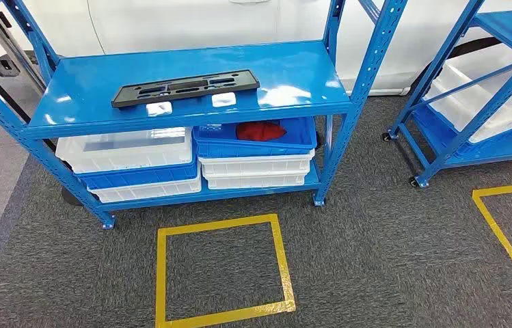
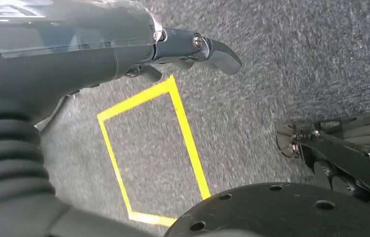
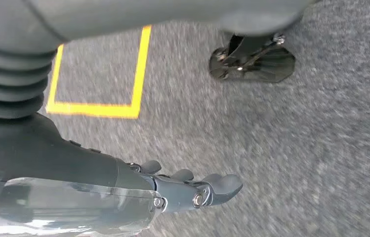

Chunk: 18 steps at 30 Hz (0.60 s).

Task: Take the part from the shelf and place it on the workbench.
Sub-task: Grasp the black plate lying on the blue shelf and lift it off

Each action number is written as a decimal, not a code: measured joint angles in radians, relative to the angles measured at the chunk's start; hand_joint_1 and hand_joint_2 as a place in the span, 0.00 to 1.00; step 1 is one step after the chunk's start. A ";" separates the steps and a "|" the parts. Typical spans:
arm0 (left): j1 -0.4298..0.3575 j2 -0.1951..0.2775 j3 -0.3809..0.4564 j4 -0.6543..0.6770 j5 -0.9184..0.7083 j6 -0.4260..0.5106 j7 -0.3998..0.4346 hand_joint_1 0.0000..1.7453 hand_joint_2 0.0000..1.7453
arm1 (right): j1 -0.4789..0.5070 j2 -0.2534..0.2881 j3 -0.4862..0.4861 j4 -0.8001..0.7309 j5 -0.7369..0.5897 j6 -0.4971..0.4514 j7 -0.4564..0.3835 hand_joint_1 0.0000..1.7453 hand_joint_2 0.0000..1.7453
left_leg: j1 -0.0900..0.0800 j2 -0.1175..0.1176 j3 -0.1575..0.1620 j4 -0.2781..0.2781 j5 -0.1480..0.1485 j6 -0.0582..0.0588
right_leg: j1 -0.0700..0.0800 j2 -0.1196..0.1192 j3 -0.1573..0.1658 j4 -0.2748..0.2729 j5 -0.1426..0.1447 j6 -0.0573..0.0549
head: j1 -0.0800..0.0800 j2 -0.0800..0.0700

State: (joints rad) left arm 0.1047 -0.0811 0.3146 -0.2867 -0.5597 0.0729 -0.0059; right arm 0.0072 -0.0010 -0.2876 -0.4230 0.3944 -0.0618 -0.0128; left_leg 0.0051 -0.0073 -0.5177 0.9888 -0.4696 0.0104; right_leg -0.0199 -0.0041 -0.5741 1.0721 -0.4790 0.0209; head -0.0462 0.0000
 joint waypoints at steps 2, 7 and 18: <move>-0.006 -0.004 0.016 0.001 -0.026 0.003 0.000 0.00 0.00 | -0.009 -0.001 -0.010 0.003 0.022 -0.002 -0.004 0.00 0.00 | -0.004 0.000 -0.004 0.008 -0.005 -0.006 | 0.002 0.002 0.008 -0.022 0.001 -0.007 | 0.000 0.000; -0.035 -0.018 0.084 0.005 -0.156 0.016 -0.001 0.00 0.00 | -0.047 -0.004 -0.037 0.013 0.147 -0.008 -0.025 0.00 0.00 | -0.004 0.001 -0.018 0.039 -0.027 -0.030 | 0.004 0.002 0.013 -0.048 0.007 -0.039 | 0.000 0.000; -0.099 -0.053 0.232 0.025 -0.407 0.038 0.001 0.00 0.00 | -0.164 -0.001 -0.054 0.050 0.436 0.002 -0.103 0.00 0.00 | -0.006 0.004 -0.030 0.024 0.006 -0.015 | 0.009 -0.001 0.014 -0.049 0.009 -0.035 | 0.000 0.000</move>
State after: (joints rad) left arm 0.0057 -0.1338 0.5470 -0.2620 -0.9663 0.1110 -0.0053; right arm -0.1568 -0.0021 -0.3421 -0.3734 0.8299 -0.0599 -0.1160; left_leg -0.0007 -0.0034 -0.5479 1.0132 -0.4639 -0.0046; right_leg -0.0106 -0.0052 -0.5598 1.0232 -0.4700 -0.0140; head -0.0462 0.0000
